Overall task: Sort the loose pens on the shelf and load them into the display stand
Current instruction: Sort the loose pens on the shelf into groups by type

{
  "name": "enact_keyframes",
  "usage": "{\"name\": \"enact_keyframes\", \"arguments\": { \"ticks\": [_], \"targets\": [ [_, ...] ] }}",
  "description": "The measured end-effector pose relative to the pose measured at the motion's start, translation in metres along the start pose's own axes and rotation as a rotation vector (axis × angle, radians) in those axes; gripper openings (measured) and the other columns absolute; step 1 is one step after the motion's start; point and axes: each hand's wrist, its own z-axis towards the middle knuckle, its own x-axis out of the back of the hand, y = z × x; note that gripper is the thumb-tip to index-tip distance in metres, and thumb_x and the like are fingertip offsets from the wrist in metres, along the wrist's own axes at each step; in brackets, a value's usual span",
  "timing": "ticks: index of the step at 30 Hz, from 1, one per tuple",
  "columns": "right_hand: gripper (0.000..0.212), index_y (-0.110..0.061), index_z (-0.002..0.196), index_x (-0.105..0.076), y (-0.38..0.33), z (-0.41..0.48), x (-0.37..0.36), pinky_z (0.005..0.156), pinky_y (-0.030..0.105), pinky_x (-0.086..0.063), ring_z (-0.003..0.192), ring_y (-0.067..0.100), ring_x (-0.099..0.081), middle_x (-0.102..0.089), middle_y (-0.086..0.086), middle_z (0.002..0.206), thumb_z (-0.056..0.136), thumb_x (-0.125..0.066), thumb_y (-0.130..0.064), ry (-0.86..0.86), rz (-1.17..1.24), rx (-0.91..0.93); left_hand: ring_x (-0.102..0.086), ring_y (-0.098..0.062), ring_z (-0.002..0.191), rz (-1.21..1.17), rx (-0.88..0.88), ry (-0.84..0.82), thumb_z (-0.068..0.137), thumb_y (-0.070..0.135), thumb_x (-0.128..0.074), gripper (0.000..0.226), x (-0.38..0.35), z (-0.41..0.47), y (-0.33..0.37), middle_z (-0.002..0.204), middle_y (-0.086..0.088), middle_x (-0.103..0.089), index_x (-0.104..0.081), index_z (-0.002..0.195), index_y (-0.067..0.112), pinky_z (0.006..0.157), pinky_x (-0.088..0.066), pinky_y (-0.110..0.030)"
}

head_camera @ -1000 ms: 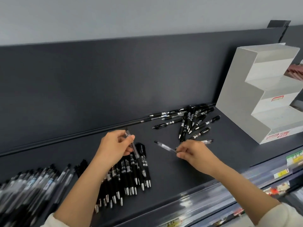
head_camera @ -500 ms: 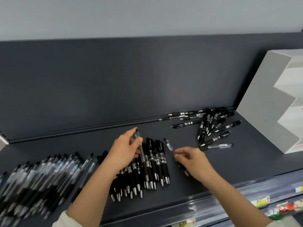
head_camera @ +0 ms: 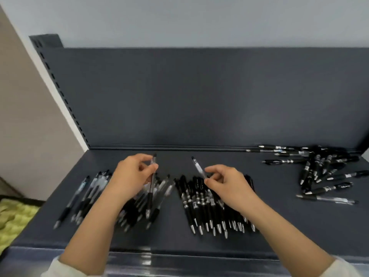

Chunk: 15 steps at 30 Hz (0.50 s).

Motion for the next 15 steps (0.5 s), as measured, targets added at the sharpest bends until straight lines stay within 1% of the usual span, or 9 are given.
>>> {"name": "enact_keyframes", "arguments": {
  "ticks": [3, 5, 7, 8, 11, 13, 15],
  "targets": [
    [0.03, -0.021, 0.121, -0.057, -0.029, 0.013, -0.041, 0.059, 0.007, -0.038, 0.067, 0.0, -0.051, -0.055, -0.013, 0.074, 0.092, -0.057, -0.022, -0.088, -0.032, 0.04, -0.06, -0.018, 0.083, 0.133, 0.035, 0.002, 0.095, 0.031, -0.053, 0.035, 0.029, -0.007, -0.026, 0.093, -0.003, -0.068, -0.056, 0.129, 0.024, 0.073, -0.042, -0.026],
    [0.027, -0.02, 0.12, -0.055, -0.045, 0.019, -0.068, 0.056, 0.01, -0.038, 0.067, 0.002, -0.051, -0.055, -0.01, 0.077, 0.093, -0.055, -0.022, -0.138, -0.045, 0.043, -0.06, -0.021, 0.098, 0.151, 0.054, 0.009, 0.096, 0.029, -0.051, 0.037, 0.039, -0.01, -0.039, 0.111, -0.007, -0.066, -0.053, 0.133, 0.024, 0.08, -0.043, -0.027],
    [0.025, -0.019, 0.119, -0.055, -0.056, 0.024, -0.092, 0.052, 0.013, -0.039, 0.065, 0.004, -0.051, -0.056, -0.007, 0.081, 0.094, -0.054, -0.022, -0.156, -0.059, 0.036, -0.058, -0.021, 0.109, 0.151, 0.061, 0.036, 0.097, 0.028, -0.051, 0.039, 0.044, -0.011, -0.048, 0.123, -0.007, -0.063, -0.052, 0.135, 0.023, 0.09, -0.042, -0.027],
    [0.025, -0.019, 0.119, -0.055, -0.061, 0.025, -0.103, 0.05, 0.014, -0.039, 0.064, 0.006, -0.052, -0.058, -0.005, 0.083, 0.094, -0.053, -0.021, -0.157, -0.063, 0.033, -0.057, -0.021, 0.112, 0.144, 0.065, 0.05, 0.097, 0.028, -0.051, 0.039, 0.045, -0.01, -0.052, 0.126, -0.007, -0.061, -0.051, 0.135, 0.023, 0.091, -0.041, -0.025],
    [0.024, -0.018, 0.117, -0.051, -0.071, 0.028, -0.124, 0.05, 0.019, -0.042, 0.061, 0.01, -0.052, -0.059, -0.001, 0.086, 0.093, -0.053, -0.018, -0.131, -0.038, 0.021, -0.057, -0.019, 0.115, 0.12, 0.065, 0.07, 0.097, 0.026, -0.05, 0.039, 0.047, -0.004, -0.059, 0.128, -0.006, -0.061, -0.051, 0.136, 0.022, 0.089, -0.038, -0.02],
    [0.027, -0.019, 0.118, -0.048, -0.075, 0.028, -0.129, 0.05, 0.018, -0.041, 0.063, 0.008, -0.051, -0.057, 0.001, 0.092, 0.092, -0.054, -0.017, -0.059, -0.028, 0.022, -0.056, -0.019, 0.117, 0.134, 0.049, 0.06, 0.097, 0.025, -0.05, 0.039, 0.046, 0.002, -0.063, 0.129, -0.006, -0.06, -0.051, 0.136, 0.021, 0.093, -0.039, -0.021],
    [0.029, -0.018, 0.119, -0.048, -0.072, 0.026, -0.13, 0.054, 0.018, -0.04, 0.068, 0.007, -0.051, -0.054, 0.002, 0.1, 0.091, -0.055, -0.016, 0.037, -0.055, 0.032, -0.055, -0.02, 0.119, 0.166, 0.027, 0.039, 0.097, 0.024, -0.05, 0.039, 0.043, 0.008, -0.065, 0.13, -0.006, -0.06, -0.051, 0.136, 0.02, 0.098, -0.039, -0.025]
  ]
}}
